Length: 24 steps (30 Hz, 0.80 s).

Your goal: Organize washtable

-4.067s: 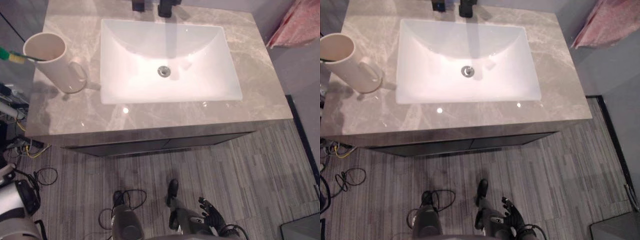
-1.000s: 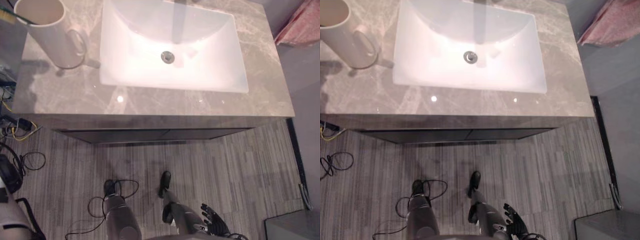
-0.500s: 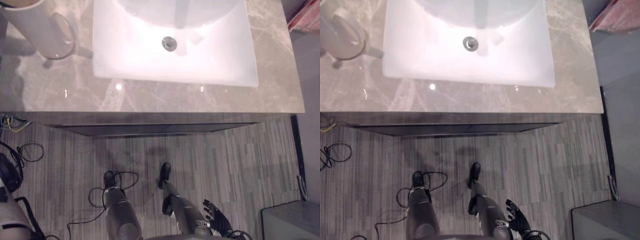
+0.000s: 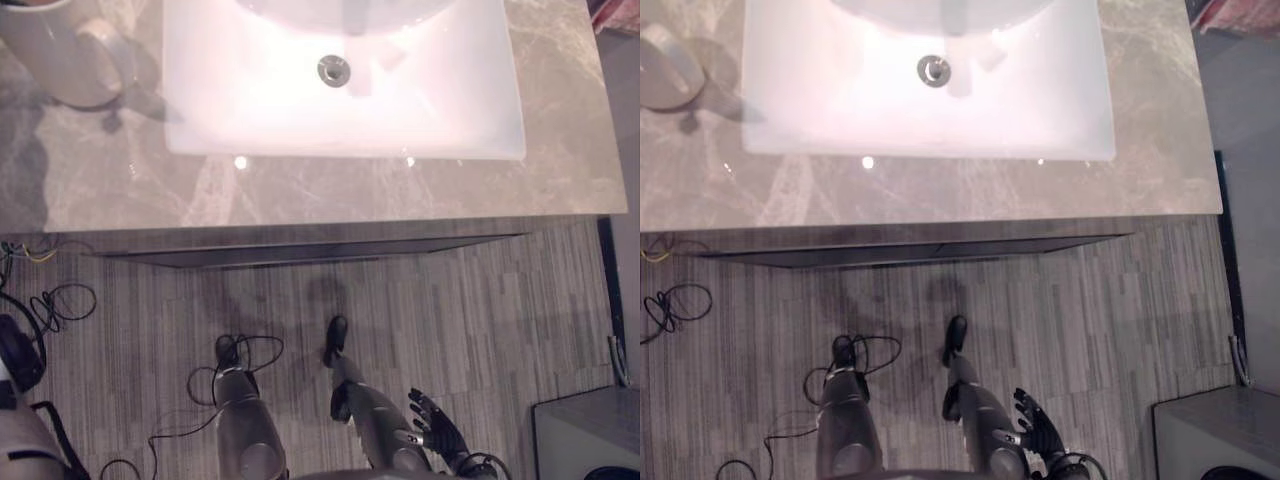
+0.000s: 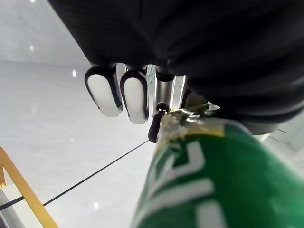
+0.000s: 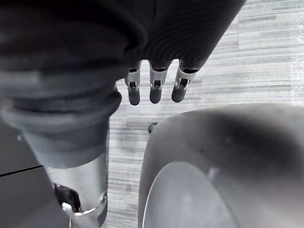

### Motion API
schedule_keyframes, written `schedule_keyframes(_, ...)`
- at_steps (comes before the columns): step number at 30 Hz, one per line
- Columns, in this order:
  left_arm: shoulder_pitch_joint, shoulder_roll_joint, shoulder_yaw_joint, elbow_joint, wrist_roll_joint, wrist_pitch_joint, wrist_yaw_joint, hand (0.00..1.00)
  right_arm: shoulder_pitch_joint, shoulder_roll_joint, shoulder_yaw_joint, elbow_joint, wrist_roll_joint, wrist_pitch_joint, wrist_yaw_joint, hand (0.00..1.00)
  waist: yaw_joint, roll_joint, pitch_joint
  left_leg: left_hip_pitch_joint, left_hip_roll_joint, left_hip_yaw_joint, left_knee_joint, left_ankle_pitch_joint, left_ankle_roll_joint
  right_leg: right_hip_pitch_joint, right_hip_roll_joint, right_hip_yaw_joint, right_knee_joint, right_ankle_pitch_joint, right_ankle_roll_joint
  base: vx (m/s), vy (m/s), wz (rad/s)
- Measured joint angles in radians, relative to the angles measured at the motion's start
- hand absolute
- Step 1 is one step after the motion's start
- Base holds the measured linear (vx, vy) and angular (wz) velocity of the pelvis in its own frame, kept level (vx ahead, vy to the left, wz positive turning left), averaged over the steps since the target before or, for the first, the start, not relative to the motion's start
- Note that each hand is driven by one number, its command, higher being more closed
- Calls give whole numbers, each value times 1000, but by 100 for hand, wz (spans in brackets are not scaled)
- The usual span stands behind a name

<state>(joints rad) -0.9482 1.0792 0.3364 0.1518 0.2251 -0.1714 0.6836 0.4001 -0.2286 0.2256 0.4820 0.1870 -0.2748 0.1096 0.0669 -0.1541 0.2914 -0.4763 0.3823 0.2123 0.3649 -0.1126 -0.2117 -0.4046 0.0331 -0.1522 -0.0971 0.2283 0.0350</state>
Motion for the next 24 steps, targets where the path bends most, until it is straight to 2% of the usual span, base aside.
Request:
schedule_keyframes(9, 30, -7, 29, -24, -18, -33, -3, 100, 0, -17, 1, -19, -8, 0, 1, 0, 1, 5, 4, 33, -1, 21, -4, -1, 0, 19, -2, 18, 0, 0, -1, 10, 7, -3)
schedule_keyframes(24, 33, -7, 29, -24, -15, -32, -3, 100, 0, -17, 1, -17, -23, 0, 2, 0, 0, 6, 3, 38, -2, 33, 2, -1, 0, 19, -2, 20, 0, 1, -3, 11, 7, 0)
